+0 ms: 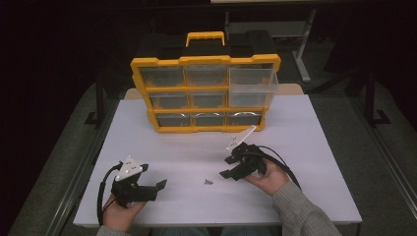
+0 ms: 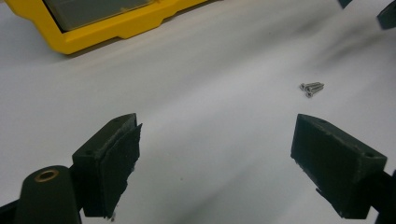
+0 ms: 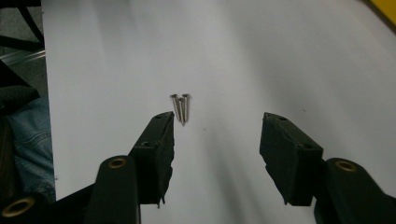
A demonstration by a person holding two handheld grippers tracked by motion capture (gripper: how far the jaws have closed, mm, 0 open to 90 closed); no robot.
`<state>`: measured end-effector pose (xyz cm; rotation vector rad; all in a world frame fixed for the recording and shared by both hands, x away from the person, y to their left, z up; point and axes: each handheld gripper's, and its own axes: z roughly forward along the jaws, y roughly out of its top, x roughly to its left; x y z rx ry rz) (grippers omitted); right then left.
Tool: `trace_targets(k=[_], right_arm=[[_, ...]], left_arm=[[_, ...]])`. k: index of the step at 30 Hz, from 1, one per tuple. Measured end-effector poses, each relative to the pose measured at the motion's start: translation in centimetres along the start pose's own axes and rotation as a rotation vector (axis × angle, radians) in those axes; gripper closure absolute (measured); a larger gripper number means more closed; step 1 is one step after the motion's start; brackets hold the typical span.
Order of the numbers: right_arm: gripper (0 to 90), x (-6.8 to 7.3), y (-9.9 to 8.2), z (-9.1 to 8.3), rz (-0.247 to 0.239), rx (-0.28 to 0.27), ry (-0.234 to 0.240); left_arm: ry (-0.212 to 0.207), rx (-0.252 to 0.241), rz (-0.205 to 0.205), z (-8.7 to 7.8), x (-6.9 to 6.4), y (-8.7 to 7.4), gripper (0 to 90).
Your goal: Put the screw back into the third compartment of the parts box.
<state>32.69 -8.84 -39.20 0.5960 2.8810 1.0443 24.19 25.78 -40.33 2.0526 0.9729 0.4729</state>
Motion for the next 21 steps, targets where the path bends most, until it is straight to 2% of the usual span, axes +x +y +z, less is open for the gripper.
trace_targets(k=[4, 14, 15, 19, 21], right_arm=[[49.4, 0.1, 0.8, 1.5, -0.016, 0.023, 0.036], [61.8, 0.4, 2.0, 4.7, -0.071, 0.061, 0.078], [63.5, 0.4, 2.0, 4.9, -0.072, 0.064, 0.083], [67.2, 0.4, 2.1, 5.5, -0.072, 0.073, 0.090], [69.1, 0.4, 2.1, 5.8, -0.067, 0.082, 0.093]], left_arm=[[0.001, -0.015, -0.019, 0.1, 0.0, -0.1, 14.7], [-0.002, -0.009, -0.014, 0.0, 0.1, -0.1, 14.7], [-0.004, -0.010, -0.028, 0.0, 0.0, -0.1, 14.7], [-0.003, -0.008, -0.027, 0.0, 0.0, -0.1, 14.7], [-0.002, -0.010, -0.011, 0.0, 0.1, -0.1, 14.7]])
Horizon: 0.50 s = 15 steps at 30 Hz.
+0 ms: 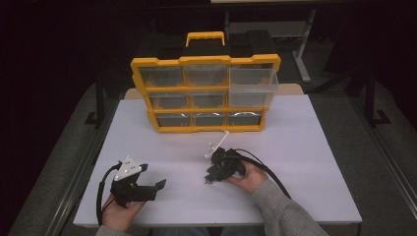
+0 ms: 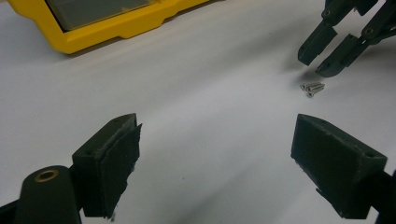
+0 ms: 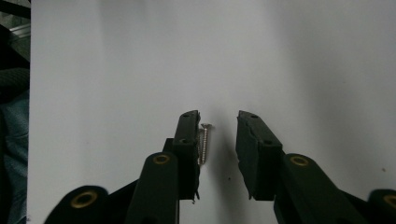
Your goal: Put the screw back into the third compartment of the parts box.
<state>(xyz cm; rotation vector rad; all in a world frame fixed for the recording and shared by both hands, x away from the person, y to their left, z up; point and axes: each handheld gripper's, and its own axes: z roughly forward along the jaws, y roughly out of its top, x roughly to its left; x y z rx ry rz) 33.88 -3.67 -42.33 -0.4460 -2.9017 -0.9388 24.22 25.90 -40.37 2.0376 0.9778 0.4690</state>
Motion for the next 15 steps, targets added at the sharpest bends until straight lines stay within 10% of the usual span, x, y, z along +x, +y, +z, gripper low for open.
trace_targets(k=[15], right_arm=[[75.1, 0.14, 0.19, 0.85, -0.020, 0.016, -0.002]], left_arm=[[0.000, -0.017, -0.018, -0.12, 0.04, 0.01, 14.7]])
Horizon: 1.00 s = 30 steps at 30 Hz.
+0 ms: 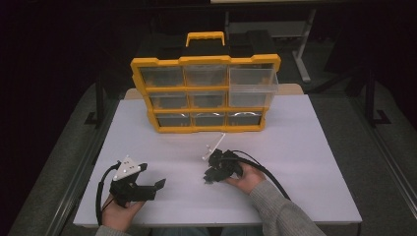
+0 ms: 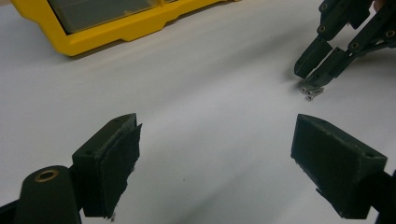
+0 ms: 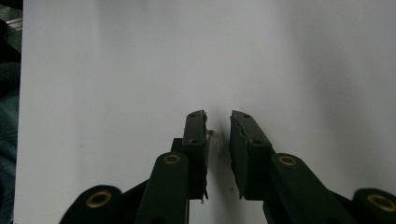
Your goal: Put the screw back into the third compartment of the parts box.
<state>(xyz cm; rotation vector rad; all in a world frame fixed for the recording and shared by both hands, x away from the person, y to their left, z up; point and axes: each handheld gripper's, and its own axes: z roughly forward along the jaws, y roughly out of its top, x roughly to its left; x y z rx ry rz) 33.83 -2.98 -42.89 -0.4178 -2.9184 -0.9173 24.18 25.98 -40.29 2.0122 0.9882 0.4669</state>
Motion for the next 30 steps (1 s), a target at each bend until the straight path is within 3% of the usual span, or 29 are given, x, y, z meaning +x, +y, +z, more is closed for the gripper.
trace_targets(k=[6, 11, 21, 30], right_arm=[[75.0, -0.06, -0.03, 0.29, 0.002, 0.003, 0.005], [77.2, -0.03, -0.07, 0.38, -0.003, 0.017, -0.020], [85.7, -0.14, -0.12, 0.40, -0.018, 0.017, -0.039], [86.0, -0.69, -0.23, 0.27, 0.028, 0.020, -0.002]], left_arm=[[0.001, 0.005, 0.010, -0.14, 0.20, 0.03, 14.4], [0.002, 0.008, 0.011, -0.21, 0.27, 0.02, 14.2], [-0.003, 0.002, 0.002, -0.08, 0.06, 0.03, 14.3], [-0.011, 0.003, -0.016, -0.06, -0.06, 0.03, 14.2]])
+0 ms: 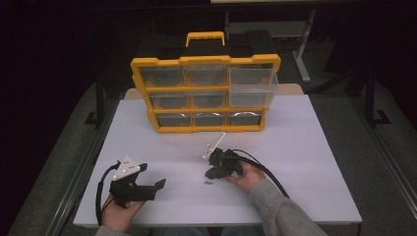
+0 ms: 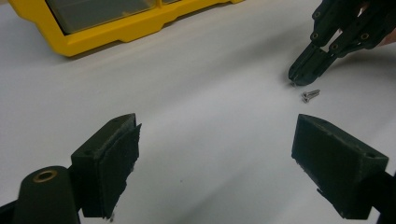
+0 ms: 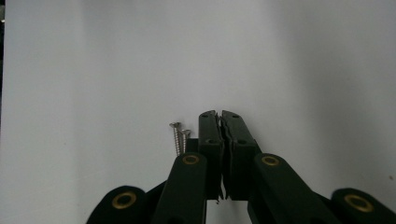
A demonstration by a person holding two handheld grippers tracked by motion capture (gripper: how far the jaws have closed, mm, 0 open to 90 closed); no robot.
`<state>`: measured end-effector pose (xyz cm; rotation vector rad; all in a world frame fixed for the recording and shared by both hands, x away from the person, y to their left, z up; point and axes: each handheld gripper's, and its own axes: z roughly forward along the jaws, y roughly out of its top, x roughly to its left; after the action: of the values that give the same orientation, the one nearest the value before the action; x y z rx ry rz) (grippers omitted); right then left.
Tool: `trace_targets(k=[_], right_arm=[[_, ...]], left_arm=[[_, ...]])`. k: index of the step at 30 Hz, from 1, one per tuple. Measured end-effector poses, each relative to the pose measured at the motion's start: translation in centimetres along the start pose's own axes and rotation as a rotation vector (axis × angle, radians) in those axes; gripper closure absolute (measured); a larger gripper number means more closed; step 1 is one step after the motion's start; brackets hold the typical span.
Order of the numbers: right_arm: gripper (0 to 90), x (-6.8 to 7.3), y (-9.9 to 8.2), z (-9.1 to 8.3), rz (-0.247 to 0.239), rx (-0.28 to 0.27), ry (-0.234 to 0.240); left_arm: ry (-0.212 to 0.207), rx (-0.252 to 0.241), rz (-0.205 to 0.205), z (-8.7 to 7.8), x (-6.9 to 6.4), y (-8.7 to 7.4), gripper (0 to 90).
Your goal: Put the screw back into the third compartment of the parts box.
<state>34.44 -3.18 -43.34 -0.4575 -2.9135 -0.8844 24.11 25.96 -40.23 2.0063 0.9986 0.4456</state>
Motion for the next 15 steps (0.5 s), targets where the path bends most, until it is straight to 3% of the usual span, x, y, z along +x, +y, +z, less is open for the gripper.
trace_targets(k=[9, 11, 15], right_arm=[[85.9, 0.1, 0.2, -1.6, 0.010, -0.008, 0.025], [86.0, 0.2, 0.4, -1.9, -0.014, -0.006, 0.025], [86.0, 0.6, 0.9, -3.1, -0.019, -0.015, 0.045]], left_arm=[[0.003, -0.002, 0.007, 0.1, 0.2, 0.0, 14.2], [0.001, -0.014, -0.005, 0.2, 0.1, 0.0, 14.2], [0.005, 0.001, 0.007, 0.1, 0.2, -0.1, 14.2]])
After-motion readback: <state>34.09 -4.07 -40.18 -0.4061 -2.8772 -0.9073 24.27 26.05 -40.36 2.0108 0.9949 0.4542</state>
